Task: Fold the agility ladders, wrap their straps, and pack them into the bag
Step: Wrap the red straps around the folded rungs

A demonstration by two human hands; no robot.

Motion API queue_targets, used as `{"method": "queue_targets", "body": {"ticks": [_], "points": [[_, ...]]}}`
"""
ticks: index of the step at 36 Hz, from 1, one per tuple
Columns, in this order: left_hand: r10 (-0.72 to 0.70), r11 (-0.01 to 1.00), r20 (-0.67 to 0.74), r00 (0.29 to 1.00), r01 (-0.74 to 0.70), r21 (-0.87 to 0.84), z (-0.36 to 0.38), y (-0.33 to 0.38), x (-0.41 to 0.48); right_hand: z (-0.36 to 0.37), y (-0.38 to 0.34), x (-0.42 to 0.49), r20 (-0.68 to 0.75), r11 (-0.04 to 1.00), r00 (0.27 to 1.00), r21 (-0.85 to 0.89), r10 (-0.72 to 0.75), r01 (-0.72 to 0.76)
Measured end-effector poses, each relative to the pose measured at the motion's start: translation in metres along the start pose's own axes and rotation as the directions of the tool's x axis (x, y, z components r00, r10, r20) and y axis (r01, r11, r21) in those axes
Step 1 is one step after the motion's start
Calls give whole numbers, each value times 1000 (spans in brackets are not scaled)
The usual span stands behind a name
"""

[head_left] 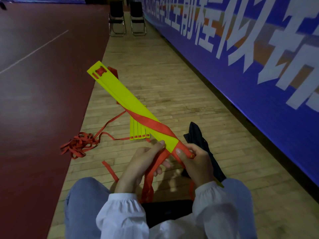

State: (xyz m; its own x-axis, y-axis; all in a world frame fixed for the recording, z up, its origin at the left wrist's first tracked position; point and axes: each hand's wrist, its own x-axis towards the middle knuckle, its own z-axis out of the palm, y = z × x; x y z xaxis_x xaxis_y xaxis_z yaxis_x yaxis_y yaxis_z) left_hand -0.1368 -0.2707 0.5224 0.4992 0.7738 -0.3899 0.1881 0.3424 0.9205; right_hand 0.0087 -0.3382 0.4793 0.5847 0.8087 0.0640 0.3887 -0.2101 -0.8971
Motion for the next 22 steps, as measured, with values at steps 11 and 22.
{"method": "queue_targets", "body": {"ticks": [11, 22], "points": [[32, 995, -206, 978, -12, 99, 8, -5, 6, 11, -7, -4, 0, 994, 998, -94, 59, -59], [56, 994, -309, 949, -25, 105, 10, -8, 8, 18, -9, -6, 30, 993, 998, -109, 52, -49]]}}
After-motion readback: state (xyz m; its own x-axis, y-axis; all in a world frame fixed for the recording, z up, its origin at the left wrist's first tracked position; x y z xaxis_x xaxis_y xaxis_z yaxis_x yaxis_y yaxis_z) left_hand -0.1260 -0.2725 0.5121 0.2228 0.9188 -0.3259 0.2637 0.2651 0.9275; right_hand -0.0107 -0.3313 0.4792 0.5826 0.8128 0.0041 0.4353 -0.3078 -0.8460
